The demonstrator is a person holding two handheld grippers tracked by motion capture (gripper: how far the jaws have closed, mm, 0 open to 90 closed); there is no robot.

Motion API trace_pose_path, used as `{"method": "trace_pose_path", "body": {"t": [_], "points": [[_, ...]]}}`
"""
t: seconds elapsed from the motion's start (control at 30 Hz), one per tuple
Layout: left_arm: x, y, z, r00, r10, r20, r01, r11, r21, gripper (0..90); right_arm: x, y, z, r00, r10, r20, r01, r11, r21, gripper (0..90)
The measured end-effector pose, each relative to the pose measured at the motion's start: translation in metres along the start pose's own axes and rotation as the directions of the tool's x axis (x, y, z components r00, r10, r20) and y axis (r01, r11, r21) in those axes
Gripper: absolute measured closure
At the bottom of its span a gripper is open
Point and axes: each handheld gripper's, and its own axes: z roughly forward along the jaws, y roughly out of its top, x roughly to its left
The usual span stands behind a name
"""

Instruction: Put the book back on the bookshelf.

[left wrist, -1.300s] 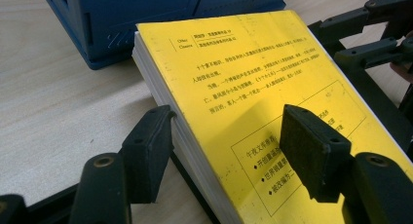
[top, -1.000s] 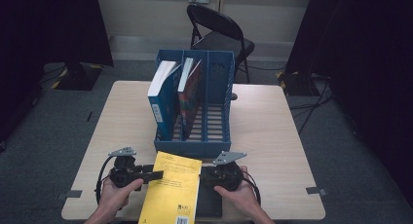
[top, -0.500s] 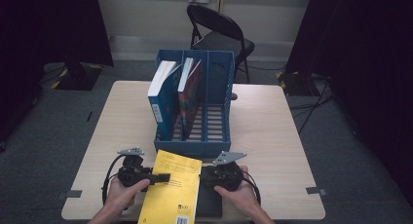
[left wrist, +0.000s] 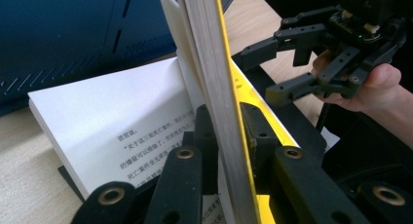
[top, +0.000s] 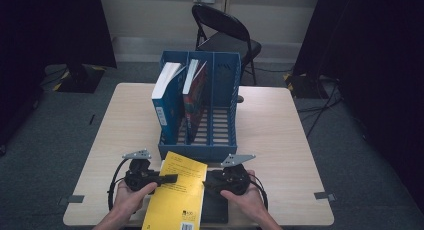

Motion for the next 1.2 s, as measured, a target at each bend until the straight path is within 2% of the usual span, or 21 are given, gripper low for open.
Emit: {"method": "trace_pose_path", "body": {"t": [0.07, 0.13, 0.2, 0.27, 0.3, 0.4, 0.47, 0.63, 0.7, 0.8, 0.87, 1.03, 1.1, 1.2], "points": [[0.000, -0.001, -0.001, 0.9996, 0.025, 0.009, -0.025, 0.9996, -0.016, 79.4, 0.001, 0.000, -0.001, 1.0000, -0.005, -0.004, 0.005, 1.000, -0.004, 41.9], [0.000, -0.002, -0.001, 0.9998, 0.016, 0.010, -0.016, 0.9997, -0.018, 79.4, 0.001, 0.000, -0.001, 0.9999, 0.000, -0.015, 0.000, 1.000, -0.006, 38.4], [-0.001, -0.002, 0.000, 0.9998, 0.017, 0.011, -0.016, 0.9996, -0.022, 79.6, 0.001, 0.000, 0.000, 0.9986, 0.009, -0.053, -0.009, 1.000, -0.004, 37.2], [-0.002, -0.002, -0.001, 0.9996, 0.022, 0.020, -0.022, 0.9992, -0.035, 80.0, 0.005, 0.000, 0.004, 0.9975, 0.002, -0.071, -0.001, 1.000, 0.006, 35.2], [-0.003, -0.002, -0.001, 0.9994, 0.030, 0.017, -0.029, 0.9990, -0.035, 80.4, 0.006, 0.000, 0.006, 0.9961, 0.003, -0.088, -0.002, 1.000, 0.006, 32.0], [-0.006, -0.003, -0.002, 0.9988, 0.048, 0.011, -0.048, 0.9977, -0.047, 80.5, 0.009, 0.000, 0.008, 0.9970, 0.000, -0.077, 0.000, 1.000, 0.003, 27.6], [-0.006, -0.003, -0.003, 0.9987, 0.047, 0.019, -0.046, 0.9976, -0.052, 80.6, 0.009, 0.000, 0.009, 0.9967, 0.001, -0.082, -0.001, 1.000, -0.002, 26.8], [-0.009, -0.002, -0.006, 0.9970, 0.070, 0.033, -0.068, 0.9953, -0.069, 80.9, 0.006, 0.000, 0.009, 0.9941, 0.022, -0.107, -0.023, 1.000, -0.008, 23.9], [-0.011, -0.002, -0.007, 0.9946, 0.097, 0.037, -0.094, 0.9929, -0.072, 81.2, 0.005, 0.000, 0.011, 0.9897, 0.033, -0.139, -0.035, 0.999, -0.008, 23.3], [-0.013, -0.001, -0.008, 0.9939, 0.104, 0.037, -0.101, 0.9925, -0.069, 81.3, 0.007, 0.002, 0.012, 0.9892, 0.035, -0.142, -0.036, 0.999, -0.002, 22.9], [-0.013, -0.001, -0.009, 0.9938, 0.103, 0.040, -0.100, 0.9920, -0.076, 81.3, 0.007, 0.002, 0.011, 0.9895, 0.046, -0.137, -0.047, 0.999, -0.006, 26.3], [-0.015, 0.001, -0.017, 0.9921, 0.114, 0.054, -0.107, 0.9876, -0.115, 82.6, 0.004, 0.008, -0.002, 0.9878, 0.070, -0.139, -0.085, 0.991, -0.100, 43.3], [-0.019, 0.004, -0.018, 0.9901, 0.136, 0.034, -0.131, 0.9839, -0.122, 82.7, 0.004, 0.012, -0.007, 0.9884, 0.070, -0.134, -0.087, 0.989, -0.121, 46.2], [-0.023, 0.008, -0.020, 0.9870, 0.160, 0.012, -0.158, 0.9800, -0.121, 82.6, 0.008, 0.017, -0.012, 0.9934, 0.053, -0.101, -0.067, 0.988, -0.143, 47.6]]}}
